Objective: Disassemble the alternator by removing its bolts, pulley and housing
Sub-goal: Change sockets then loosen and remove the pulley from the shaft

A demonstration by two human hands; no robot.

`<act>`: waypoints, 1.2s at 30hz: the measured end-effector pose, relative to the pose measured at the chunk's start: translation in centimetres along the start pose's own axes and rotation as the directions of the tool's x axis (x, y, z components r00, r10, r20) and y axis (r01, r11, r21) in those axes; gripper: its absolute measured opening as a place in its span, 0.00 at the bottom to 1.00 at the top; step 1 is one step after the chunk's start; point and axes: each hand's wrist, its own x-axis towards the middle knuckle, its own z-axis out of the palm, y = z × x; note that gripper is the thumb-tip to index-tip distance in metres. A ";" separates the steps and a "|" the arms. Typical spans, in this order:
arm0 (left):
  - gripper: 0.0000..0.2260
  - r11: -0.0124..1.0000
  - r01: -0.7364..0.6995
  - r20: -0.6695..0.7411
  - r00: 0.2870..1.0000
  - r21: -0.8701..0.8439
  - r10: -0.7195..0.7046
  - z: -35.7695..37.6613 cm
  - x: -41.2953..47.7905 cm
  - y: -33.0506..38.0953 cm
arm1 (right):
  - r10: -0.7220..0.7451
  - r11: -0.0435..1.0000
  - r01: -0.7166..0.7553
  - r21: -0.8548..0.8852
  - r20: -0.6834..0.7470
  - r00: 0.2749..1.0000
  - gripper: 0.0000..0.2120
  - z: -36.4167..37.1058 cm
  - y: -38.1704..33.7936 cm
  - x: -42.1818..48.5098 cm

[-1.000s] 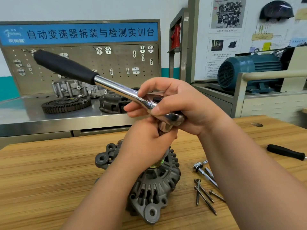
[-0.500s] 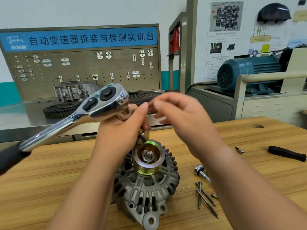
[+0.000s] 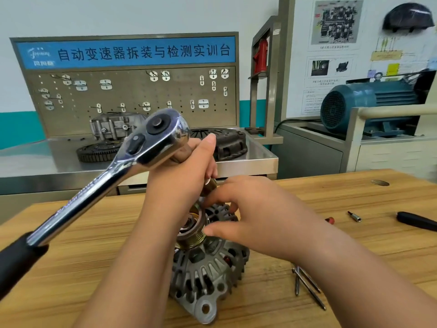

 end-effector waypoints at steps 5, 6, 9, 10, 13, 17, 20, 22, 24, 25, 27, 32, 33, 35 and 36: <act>0.24 0.991 0.027 0.040 0.999 -0.129 -0.022 -2.0 0.6 0.7 | 0.006 0.999 -0.004 0.033 -0.059 0.998 0.19 1.5 -0.8 -0.4; 0.25 0.986 0.050 0.046 0.998 -0.162 -0.043 -2.5 0.7 0.7 | 0.010 0.999 -0.008 0.045 -0.062 0.998 0.18 1.8 -1.0 -0.4; 0.24 0.957 0.133 0.075 0.990 -0.258 -0.117 -3.9 1.1 0.7 | 0.057 0.997 -0.054 0.046 -0.081 0.995 0.16 1.9 -1.4 0.2; 0.22 0.952 0.148 0.089 0.988 -0.269 -0.129 -4.3 1.2 0.6 | 0.071 0.997 -0.070 0.013 -0.086 0.994 0.15 1.8 -1.7 0.6; 0.21 0.955 0.165 0.125 0.982 -0.247 -0.138 -5.1 1.4 0.5 | 0.092 0.986 -0.097 -0.136 -0.041 0.995 0.14 2.0 -3.0 1.9; 0.19 0.956 0.194 0.154 0.975 -0.222 -0.162 -5.5 1.4 0.3 | 0.140 0.968 -0.115 -0.223 0.099 0.985 0.11 2.0 -4.0 3.8; 0.19 0.955 0.211 0.184 0.968 -0.211 -0.173 -5.6 1.3 0.2 | 0.148 0.965 -0.106 -0.242 0.163 0.975 0.11 1.5 -3.7 4.6; 0.19 0.954 0.223 0.206 0.962 -0.202 -0.181 -5.6 1.2 0.3 | 0.147 0.965 -0.098 -0.242 0.194 0.970 0.13 1.1 -3.3 4.5; 0.22 0.957 0.224 0.230 0.956 -0.186 -0.179 -5.5 1.0 0.4 | 0.148 0.972 -0.100 -0.210 0.224 0.963 0.10 0.6 -2.5 4.0; 0.23 0.960 0.219 0.238 0.956 -0.177 -0.174 -5.3 0.9 0.5 | 0.152 0.977 -0.111 -0.185 0.229 0.961 0.09 0.3 -2.0 3.7; 0.25 0.964 0.215 0.249 0.953 -0.158 -0.171 -4.8 0.7 0.7 | 0.168 0.979 -0.137 -0.152 0.214 0.962 0.07 -0.2 -1.0 3.0; 0.21 0.976 0.196 0.272 0.948 -0.091 -0.165 -2.7 0.2 0.9 | 0.184 0.969 -0.153 -0.193 0.154 0.971 0.08 -0.9 0.7 1.9; 0.21 0.982 0.179 0.281 0.947 -0.066 -0.154 -2.3 0.0 0.9 | 0.189 0.966 -0.156 -0.206 0.149 0.971 0.09 -1.1 0.9 1.9; 0.22 0.988 0.156 0.290 0.946 -0.021 -0.144 -1.7 -0.3 1.1 | 0.204 0.963 -0.171 -0.208 0.149 0.968 0.10 -1.3 1.4 2.1; 0.22 0.988 0.154 0.288 0.947 -0.006 -0.146 -1.4 -0.4 1.2 | 0.208 0.962 -0.176 -0.207 0.149 0.967 0.11 -1.4 1.6 2.2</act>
